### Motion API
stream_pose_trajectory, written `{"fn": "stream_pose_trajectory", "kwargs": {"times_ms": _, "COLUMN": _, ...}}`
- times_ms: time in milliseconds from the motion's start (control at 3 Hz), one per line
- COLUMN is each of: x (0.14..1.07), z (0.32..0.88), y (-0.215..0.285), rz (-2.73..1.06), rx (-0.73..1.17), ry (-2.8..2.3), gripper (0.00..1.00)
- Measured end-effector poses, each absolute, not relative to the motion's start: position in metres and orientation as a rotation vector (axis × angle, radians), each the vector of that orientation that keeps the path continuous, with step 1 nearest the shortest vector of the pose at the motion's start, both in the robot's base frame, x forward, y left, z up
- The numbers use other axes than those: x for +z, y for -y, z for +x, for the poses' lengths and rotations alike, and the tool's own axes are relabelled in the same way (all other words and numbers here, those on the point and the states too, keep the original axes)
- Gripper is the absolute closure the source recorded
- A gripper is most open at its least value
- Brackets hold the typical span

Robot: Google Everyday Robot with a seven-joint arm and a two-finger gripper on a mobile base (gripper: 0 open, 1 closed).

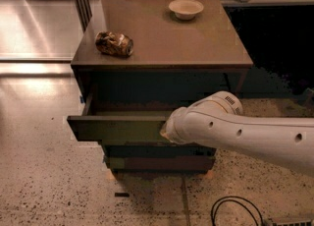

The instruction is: Close top drawer

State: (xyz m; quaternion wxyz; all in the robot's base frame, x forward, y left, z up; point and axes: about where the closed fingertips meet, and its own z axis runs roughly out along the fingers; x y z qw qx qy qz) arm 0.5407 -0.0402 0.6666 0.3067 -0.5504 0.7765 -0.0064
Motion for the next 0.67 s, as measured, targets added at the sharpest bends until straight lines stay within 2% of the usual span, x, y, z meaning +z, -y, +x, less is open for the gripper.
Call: {"fn": "stream_pose_trajectory", "kwargs": {"times_ms": 667, "x": 0.698, "z": 0.594, "y": 0.042, "rz": -1.453, "rx": -0.154, "ry": -2.014, "gripper": 1.00}}
